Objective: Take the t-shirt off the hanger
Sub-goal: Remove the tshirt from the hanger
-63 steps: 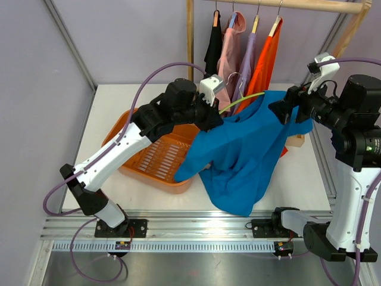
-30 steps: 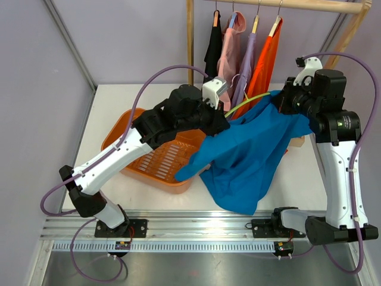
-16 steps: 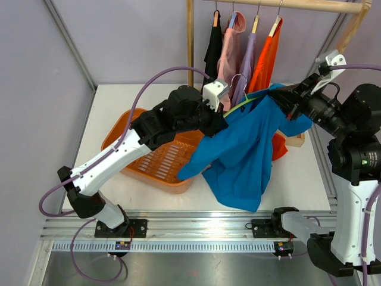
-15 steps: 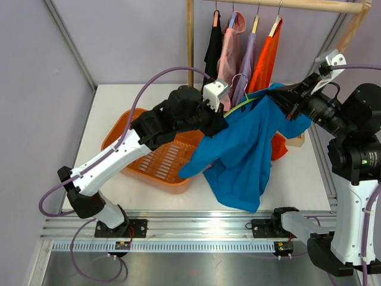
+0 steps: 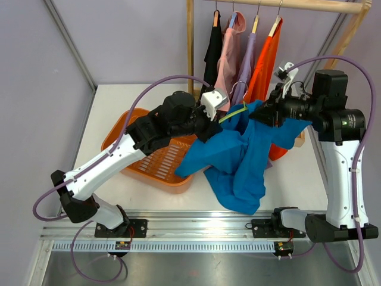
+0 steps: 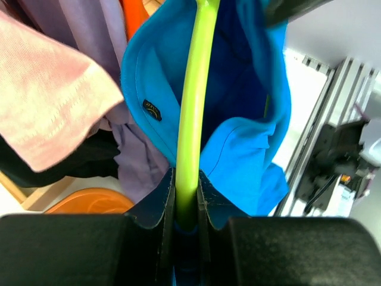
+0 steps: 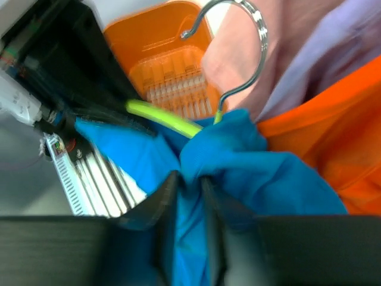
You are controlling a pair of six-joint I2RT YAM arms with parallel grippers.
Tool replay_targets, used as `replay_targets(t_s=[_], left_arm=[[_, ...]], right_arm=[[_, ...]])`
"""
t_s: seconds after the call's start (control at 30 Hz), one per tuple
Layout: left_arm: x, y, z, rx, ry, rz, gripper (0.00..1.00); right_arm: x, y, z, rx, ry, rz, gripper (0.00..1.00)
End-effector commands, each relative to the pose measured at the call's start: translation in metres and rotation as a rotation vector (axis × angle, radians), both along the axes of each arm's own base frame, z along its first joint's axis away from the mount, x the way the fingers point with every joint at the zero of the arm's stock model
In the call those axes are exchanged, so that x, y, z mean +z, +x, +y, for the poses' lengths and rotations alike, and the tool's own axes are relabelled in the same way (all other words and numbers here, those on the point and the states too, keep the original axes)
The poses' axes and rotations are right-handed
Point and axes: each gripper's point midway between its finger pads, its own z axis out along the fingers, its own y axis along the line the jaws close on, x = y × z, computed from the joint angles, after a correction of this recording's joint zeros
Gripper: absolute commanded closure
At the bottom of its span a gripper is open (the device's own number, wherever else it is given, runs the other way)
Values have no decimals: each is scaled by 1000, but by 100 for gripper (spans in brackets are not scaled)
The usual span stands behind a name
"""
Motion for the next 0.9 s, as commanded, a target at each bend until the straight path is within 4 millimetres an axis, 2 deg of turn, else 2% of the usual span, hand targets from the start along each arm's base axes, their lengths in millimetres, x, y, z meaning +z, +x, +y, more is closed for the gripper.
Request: replay_targets(t_s=[0.0,0.03,0.1,0.17,0.27,0.33,0.4,0.57,0.87], left_arm=[[52,-8,2,-74,-129,-183,100],[39,-8,2,-86,-101,-188,100],[35,-10,3,-105,-93,-209,100],[24,-10,5,-123,-61,-227,100],[17,-11,9,-139,-23,-266,100],[17,-13,14,-161,-2,-300,100],[18,-15,17,-177,11,-329,100],[28,-22,26,-221,27,-414,100],[33,-23,38,-254,71,-553,100]], right_arm=[[20,-45,2,164,-71,-163,66],[22,-47,1,163,-87,-186,62],[28,-48,-3,159,-123,-250,51],[32,-48,-7,161,-171,-314,46],[20,-54,-8,241,-230,-332,39],[3,-61,-7,307,-241,-280,36],[-11,-65,-5,372,-245,-250,35],[-30,-65,-2,431,-241,-245,32],[-44,-73,12,493,-220,-151,32]])
